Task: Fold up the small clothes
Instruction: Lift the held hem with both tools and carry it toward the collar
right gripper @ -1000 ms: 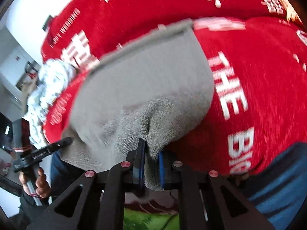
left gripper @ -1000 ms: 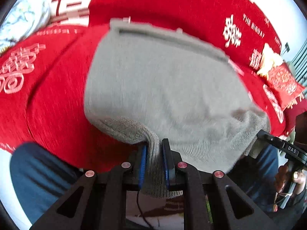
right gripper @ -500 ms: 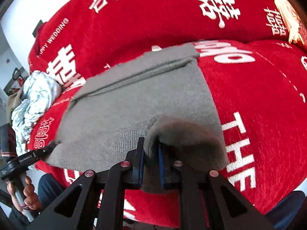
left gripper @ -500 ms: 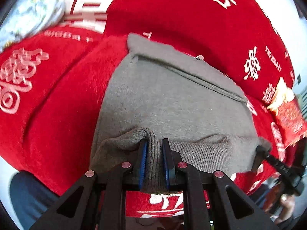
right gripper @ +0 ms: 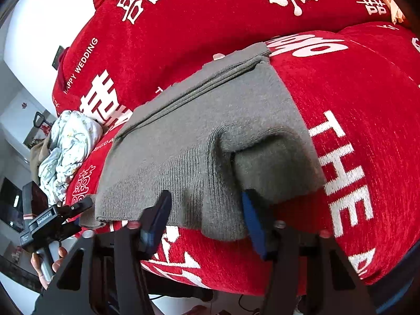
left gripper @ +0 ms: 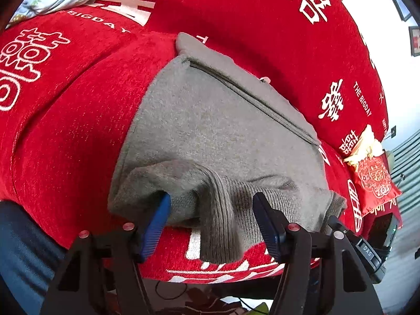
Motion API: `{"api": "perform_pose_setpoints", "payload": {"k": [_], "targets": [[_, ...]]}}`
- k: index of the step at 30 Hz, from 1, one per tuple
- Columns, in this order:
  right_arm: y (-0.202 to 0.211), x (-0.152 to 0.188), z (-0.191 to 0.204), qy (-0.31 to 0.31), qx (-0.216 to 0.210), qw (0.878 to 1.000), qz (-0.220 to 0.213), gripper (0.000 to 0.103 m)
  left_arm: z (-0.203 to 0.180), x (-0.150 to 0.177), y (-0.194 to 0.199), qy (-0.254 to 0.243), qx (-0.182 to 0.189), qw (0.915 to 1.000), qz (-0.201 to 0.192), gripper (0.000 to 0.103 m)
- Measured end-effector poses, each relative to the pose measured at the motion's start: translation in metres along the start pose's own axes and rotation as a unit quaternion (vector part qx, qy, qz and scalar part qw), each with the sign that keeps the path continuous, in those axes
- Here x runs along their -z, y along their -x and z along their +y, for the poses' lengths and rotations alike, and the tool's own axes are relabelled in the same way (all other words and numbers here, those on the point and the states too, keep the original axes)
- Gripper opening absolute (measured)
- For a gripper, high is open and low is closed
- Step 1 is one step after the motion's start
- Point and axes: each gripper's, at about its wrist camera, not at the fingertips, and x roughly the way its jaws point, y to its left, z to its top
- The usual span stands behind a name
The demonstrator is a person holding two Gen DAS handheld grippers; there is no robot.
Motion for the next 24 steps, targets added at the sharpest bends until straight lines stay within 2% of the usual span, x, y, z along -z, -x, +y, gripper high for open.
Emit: {"api": "perform_pose_setpoints", "payload": {"k": [1,3,4,5,9,15,24], "targets": [[-0.002,0.0,0.001,0.002,0.002,1.0,0.006,0.03,-0.002,0.0,0.0,-0.002,0.002,1.0,0.002,0.045],[-0.003,0.002,0.001,0.003,0.004,1.0,0.013,0.024,-0.006,0.002,-0.003,-0.006,0.008,0.9998,0.018,0.028],[-0.003,0.003,0.002,0.005,0.003,1.0,0.013,0.014,-0.007,0.003,-0.003,-0.009,0.005,0.9998,0.019,0.022],[-0.002,0.004,0.003,0.008,0.002,1.0,0.014,0.014,-0.009,0.004,-0.004,-0.014,0.0,0.9997,0.02,0.014],[0.006,0.005,0.008,0.018,-0.005,1.0,0.009,0.013,-0.013,0.002,0.0,-0.01,0.004,0.9998,0.016,0.011],[0.021,0.0,0.015,0.025,-0.017,1.0,-0.008,0.013,-0.013,-0.003,0.019,0.005,0.021,0.9997,-0.013,0.011],[0.043,-0.014,0.041,0.057,-0.032,0.997,-0.037,0.012,-0.023,-0.012,0.036,-0.007,0.032,0.9987,-0.04,0.011]]}}
